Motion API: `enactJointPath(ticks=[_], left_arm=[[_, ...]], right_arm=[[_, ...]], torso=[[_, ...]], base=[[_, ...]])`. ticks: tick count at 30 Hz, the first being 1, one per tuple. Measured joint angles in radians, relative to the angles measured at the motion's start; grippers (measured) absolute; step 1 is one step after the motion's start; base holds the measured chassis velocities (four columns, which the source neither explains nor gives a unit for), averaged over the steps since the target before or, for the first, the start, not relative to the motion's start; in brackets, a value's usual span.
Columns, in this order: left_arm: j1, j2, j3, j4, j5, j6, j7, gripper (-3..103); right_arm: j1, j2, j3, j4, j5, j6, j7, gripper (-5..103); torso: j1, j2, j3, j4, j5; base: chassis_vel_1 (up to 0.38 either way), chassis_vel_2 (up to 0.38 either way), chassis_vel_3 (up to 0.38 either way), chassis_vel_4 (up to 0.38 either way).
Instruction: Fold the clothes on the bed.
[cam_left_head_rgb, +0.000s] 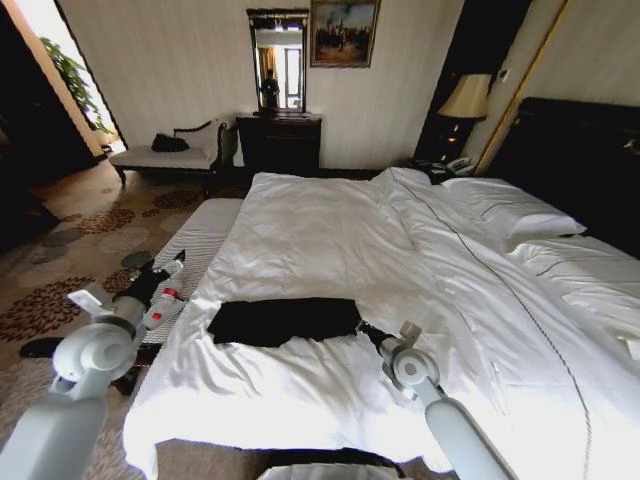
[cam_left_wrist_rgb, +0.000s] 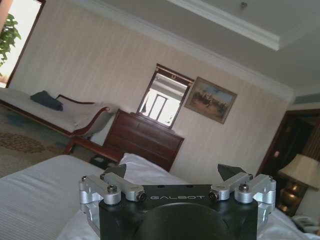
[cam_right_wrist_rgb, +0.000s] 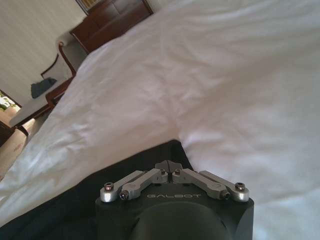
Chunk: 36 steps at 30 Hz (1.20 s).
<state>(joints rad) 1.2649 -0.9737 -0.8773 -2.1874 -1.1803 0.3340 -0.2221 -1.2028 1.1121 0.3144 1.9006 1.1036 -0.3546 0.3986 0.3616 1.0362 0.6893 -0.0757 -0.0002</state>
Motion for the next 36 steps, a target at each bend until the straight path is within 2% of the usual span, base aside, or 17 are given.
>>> enactJointPath(ticks=[5,8,11,13,15,16,17,20,21,23,24,25,27,29,32,33,36], left_arm=[[0.025,-0.034,0.017,-0.014,0.035,-0.007,0.008,100],[0.03,-0.042,0.021,-0.012,0.047,-0.008,0.009,100],[0.031,-0.045,0.022,-0.01,0.053,-0.008,0.01,100],[0.031,-0.048,0.021,-0.009,0.061,-0.008,0.008,100],[0.027,-0.049,0.02,-0.015,0.062,-0.007,0.006,100],[0.024,-0.049,0.018,-0.02,0.062,-0.006,0.006,100],[0.024,-0.049,0.018,-0.02,0.062,-0.006,0.006,100],[0.011,-0.046,0.007,-0.06,0.023,-0.006,0.006,100],[0.011,-0.046,0.007,-0.06,0.023,-0.006,0.006,100],[0.0,-0.042,0.006,-0.094,-0.028,-0.004,0.007,100],[-0.003,-0.041,0.007,-0.106,-0.039,-0.001,0.007,100],[-0.003,-0.041,0.007,-0.106,-0.039,-0.001,0.007,100],[-0.007,-0.038,0.012,-0.119,-0.044,0.002,0.006,100],[-0.011,-0.036,0.013,-0.121,-0.044,0.002,0.006,100],[-0.023,-0.029,0.015,-0.11,-0.045,0.003,0.006,100],[-0.023,-0.029,0.015,-0.11,-0.045,0.003,0.006,100],[-0.031,-0.027,0.019,-0.09,-0.042,0.003,0.006,100]], right_arm=[[-0.019,-0.005,-0.001,-0.008,-0.093,0.036,-0.045,0],[-0.03,-0.007,0.006,-0.007,-0.117,0.045,-0.057,0],[-0.04,-0.011,0.013,-0.002,-0.125,0.051,-0.061,0],[-0.047,-0.015,0.015,0.016,-0.094,0.043,-0.033,-3],[-0.036,-0.014,0.011,0.025,-0.031,0.008,0.019,7],[-0.026,-0.013,0.007,0.024,-0.009,-0.005,0.033,7],[-0.026,-0.013,0.007,0.024,-0.009,-0.005,0.033,7],[0.032,-0.004,-0.006,-0.025,0.089,-0.052,0.051,22],[0.032,-0.004,-0.006,-0.025,0.089,-0.052,0.051,22],[0.053,0.014,-0.009,-0.056,0.139,-0.067,0.051,33],[0.059,0.022,-0.013,-0.069,0.146,-0.068,0.044,38],[0.059,0.022,-0.013,-0.069,0.146,-0.068,0.044,38],[0.071,0.036,-0.022,-0.093,0.143,-0.072,0.032,50],[0.075,0.04,-0.025,-0.103,0.132,-0.072,0.03,50],[0.077,0.043,-0.023,-0.112,0.088,-0.062,0.029,66],[0.077,0.043,-0.023,-0.112,0.088,-0.062,0.029,66],[0.057,0.024,0.001,-0.088,0.073,-0.056,0.038,82]], torso=[[0.0,0.0,0.0,0.0002,-0.0004],[0.0,0.0,0.0,0.0001,-0.0003],[0.0,0.0,0.0,0.0001,-0.0003],[0.0,0.0,0.0,-0.0001,-0.0003],[0.0,0.0,0.0,0.0,-0.0004],[0.0,0.0,0.0,0.0,-0.0003],[0.0,0.0,0.0,0.0,-0.0003],[0.0,0.0,0.0,0.0004,-0.0003],[0.0,0.0,0.0,0.0004,-0.0003],[0.0,0.0,0.0,0.0002,-0.0001],[0.0,0.0,0.0,0.0,-0.0001],[0.0,0.0,0.0,0.0,-0.0001],[0.0,0.0,0.0,0.0001,-0.0003],[0.0,0.0,0.0,0.0003,-0.0003],[0.0,0.0,0.0,0.0003,-0.0002],[0.0,0.0,0.0,0.0003,-0.0002],[0.0,0.0,0.0,0.0,-0.0005]], base=[[0.0,0.0,0.0,0.0],[0.0,0.0,0.0,0.0],[0.0,0.0,0.0,0.0],[0.0,0.0,0.0,0.0],[0.0,0.0,0.0,0.0],[0.0,0.0,0.0,0.0],[0.0,0.0,0.0,0.0],[0.0,0.0,0.0,0.0],[0.0,0.0,0.0,0.0],[0.0,0.0,0.0,0.0],[0.0,0.0,0.0,0.0],[0.0,0.0,0.0,0.0],[0.0,0.0,0.0,0.0],[0.0,0.0,0.0,0.0],[0.0,0.0,0.0,0.0],[0.0,0.0,0.0,0.0],[0.0,0.0,0.0,0.0]])
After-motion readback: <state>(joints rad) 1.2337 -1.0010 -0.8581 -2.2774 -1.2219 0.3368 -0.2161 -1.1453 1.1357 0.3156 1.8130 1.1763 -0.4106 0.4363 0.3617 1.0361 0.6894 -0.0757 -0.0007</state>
